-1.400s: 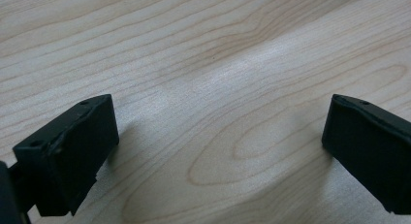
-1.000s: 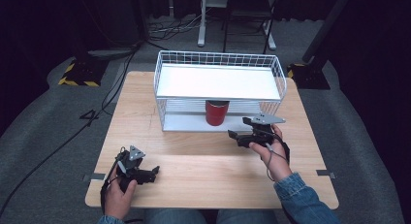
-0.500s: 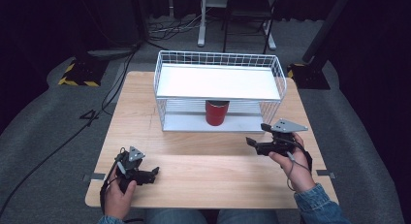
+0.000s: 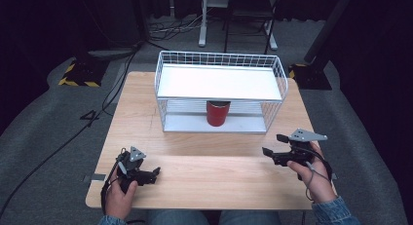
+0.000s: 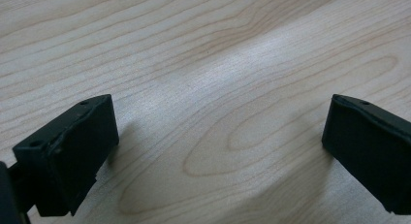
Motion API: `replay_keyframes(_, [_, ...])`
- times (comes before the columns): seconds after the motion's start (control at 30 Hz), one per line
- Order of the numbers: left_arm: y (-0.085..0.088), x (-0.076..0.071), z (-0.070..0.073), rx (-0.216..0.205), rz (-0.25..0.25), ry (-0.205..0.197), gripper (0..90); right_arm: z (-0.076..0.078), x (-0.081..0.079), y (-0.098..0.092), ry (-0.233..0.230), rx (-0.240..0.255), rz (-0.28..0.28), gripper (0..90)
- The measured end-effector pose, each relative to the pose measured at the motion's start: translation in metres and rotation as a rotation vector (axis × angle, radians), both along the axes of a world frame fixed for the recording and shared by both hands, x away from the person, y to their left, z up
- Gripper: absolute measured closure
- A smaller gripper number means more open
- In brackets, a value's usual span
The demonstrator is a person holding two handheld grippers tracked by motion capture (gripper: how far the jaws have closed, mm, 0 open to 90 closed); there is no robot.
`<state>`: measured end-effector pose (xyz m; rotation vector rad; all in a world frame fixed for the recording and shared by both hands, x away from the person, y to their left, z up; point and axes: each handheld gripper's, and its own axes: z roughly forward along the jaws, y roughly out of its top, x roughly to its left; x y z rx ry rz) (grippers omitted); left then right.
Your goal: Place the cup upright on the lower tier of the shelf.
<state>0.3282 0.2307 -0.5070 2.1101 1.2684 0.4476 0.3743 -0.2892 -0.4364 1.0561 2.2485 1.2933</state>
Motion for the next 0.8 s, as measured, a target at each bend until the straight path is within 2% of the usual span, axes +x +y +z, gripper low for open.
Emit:
replay_keyframes(0.17, [0.0, 0.0, 0.0, 0.0, 0.001, -0.003, 0.0, -0.009, -0.007, -0.02, 0.022, 0.001, -0.052, 15.8])
replay_keyframes(0.43, [0.0, 0.001, 0.0, -0.001, 0.001, -0.004, 0.0, -0.028, -0.015, -0.041, 0.051, -0.009, -0.093, 15.9])
replay_keyframes(0.8, [0.0, 0.0, 0.0, 0.0, 0.001, -0.003, 0.0, -0.054, -0.023, -0.057, 0.104, -0.048, -0.122, 15.9])
